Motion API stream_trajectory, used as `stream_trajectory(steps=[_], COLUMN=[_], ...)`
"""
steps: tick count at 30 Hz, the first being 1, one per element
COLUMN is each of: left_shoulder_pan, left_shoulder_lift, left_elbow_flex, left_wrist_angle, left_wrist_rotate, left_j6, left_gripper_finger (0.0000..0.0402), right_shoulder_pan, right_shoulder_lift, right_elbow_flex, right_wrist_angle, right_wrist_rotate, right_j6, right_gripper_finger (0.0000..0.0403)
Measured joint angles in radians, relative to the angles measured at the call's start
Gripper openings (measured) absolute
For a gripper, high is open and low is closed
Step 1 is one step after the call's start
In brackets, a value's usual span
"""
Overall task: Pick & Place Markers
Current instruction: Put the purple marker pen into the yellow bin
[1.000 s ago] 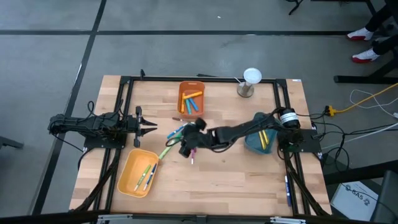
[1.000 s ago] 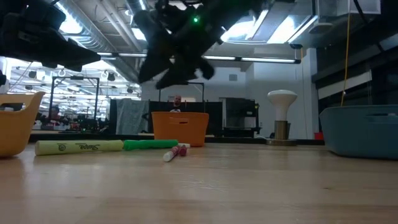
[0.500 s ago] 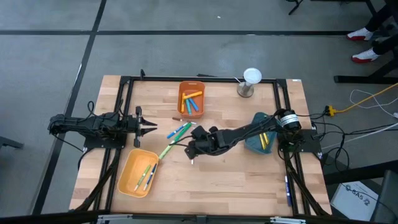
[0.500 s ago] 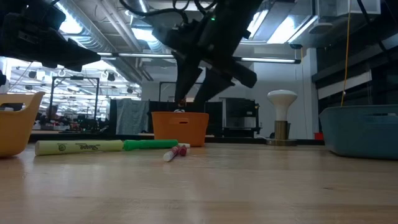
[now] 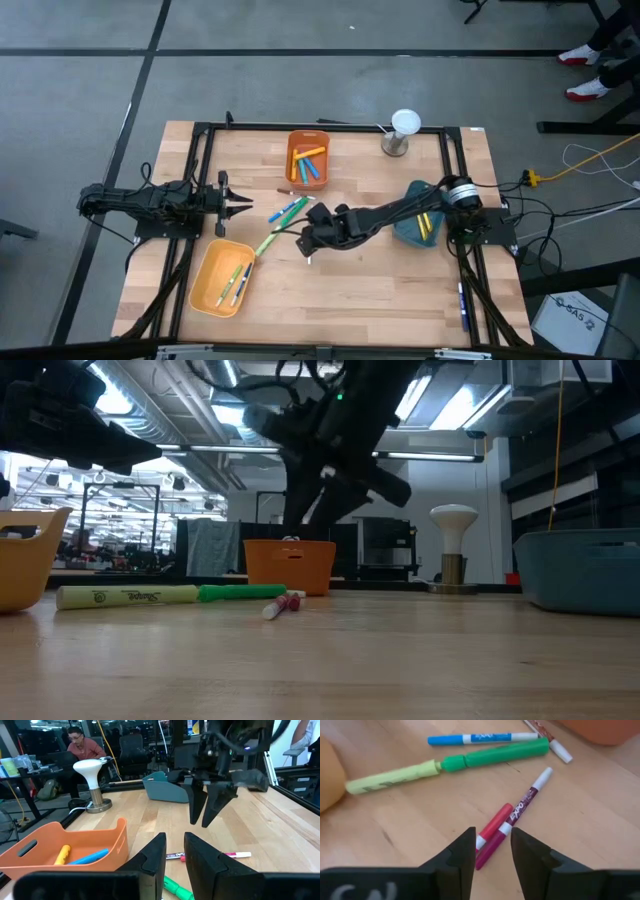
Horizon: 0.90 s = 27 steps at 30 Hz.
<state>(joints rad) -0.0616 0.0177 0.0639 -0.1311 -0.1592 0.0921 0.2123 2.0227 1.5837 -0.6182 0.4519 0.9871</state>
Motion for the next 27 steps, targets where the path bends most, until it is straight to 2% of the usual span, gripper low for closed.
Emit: stream_trajectory(steps=[4, 10, 14, 27], left_shoulder_pan=[0.000, 0.000, 0.000, 0.000], left_shoulder_lift=[0.000, 0.000, 0.000, 0.000], left_elbow_flex=[0.000, 0.000, 0.000, 0.000], left_wrist_angle=[0.000, 0.000, 0.000, 0.000], left_wrist_rotate=[0.000, 0.000, 0.000, 0.000], left_j6=[0.000, 0.000, 0.000, 0.000], left_gripper_finger=[0.0068, 0.0064, 0.0064, 0.0065], right_shoulder_pan=[-0.008, -0.041, -0.062, -0.076], right_shoulder_lift=[0.041, 0.099, 0.107, 0.144], right_elbow_flex=[-0.001, -0.002, -0.002, -0.002], right_wrist_angle=[0.010, 0.042, 0.043, 0.034], right_wrist_rotate=[-0.011, -0.120, -0.112, -0.083], right_j6=[-0.004, -0.041, -0.093, -0.106], right_gripper_finger=[0.0123, 0.0123, 0.0123, 0.0123])
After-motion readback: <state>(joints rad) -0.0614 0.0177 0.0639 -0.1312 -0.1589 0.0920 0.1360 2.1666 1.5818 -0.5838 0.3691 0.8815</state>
